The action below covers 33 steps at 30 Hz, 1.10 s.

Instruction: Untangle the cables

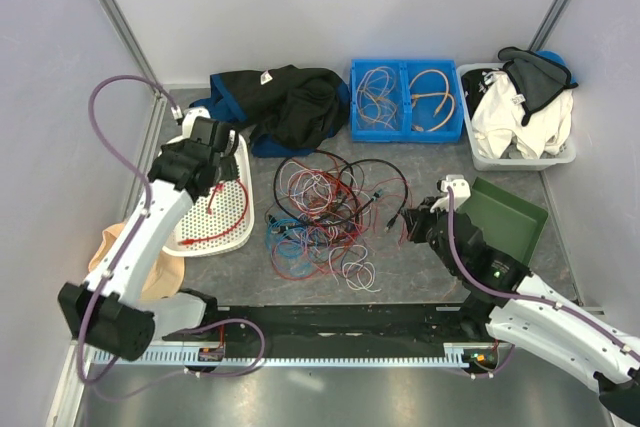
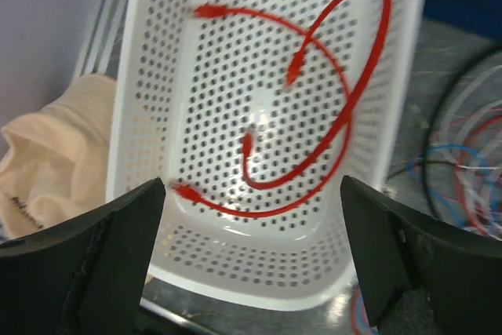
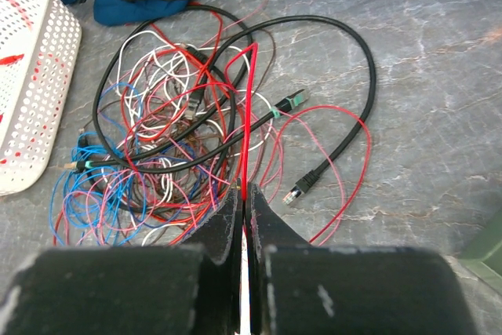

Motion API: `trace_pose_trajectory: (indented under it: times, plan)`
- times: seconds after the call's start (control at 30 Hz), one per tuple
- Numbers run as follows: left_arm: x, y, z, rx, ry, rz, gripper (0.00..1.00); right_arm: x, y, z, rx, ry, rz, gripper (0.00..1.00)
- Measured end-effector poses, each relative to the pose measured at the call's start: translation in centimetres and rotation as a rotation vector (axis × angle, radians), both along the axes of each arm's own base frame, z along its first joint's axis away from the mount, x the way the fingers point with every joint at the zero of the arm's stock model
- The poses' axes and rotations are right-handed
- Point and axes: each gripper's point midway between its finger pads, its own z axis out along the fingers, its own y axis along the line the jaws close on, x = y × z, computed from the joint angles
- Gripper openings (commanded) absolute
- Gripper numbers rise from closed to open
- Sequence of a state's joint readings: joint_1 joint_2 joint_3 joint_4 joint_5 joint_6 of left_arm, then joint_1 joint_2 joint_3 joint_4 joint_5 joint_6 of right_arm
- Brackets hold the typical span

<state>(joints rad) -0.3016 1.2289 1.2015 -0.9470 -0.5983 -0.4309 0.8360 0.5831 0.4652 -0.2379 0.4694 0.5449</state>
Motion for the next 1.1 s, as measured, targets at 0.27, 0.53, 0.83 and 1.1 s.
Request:
trace_pose_trajectory:
  times: [0.27, 0.53, 0.83, 1.1]
  plan:
    - [0.4, -10.6, 8.4, -0.223, -0.328, -0.316, 1.00, -0.1, 1.0, -0.3, 0.007, 0.017, 0.044, 0.00]
    - [-0.5, -18.0, 5.5, -0.392, -0.329, -0.542, 1.00, -0.2, 2.3, 1.2, 0.036, 0.014, 0.094, 0.00]
    - [-2.8, -27.9, -2.6, -0.495, -0.145, -0.776, 1.00, -0.5, 2.3, 1.9, 0.049, 0.011, 0.106, 0.00]
    - [-4.2, -36.0, 0.4, -0.732, -0.367, -1.092, 1.00, -2.1, 3.1, 6.9, 0.145, -0.024, 0.193, 0.00]
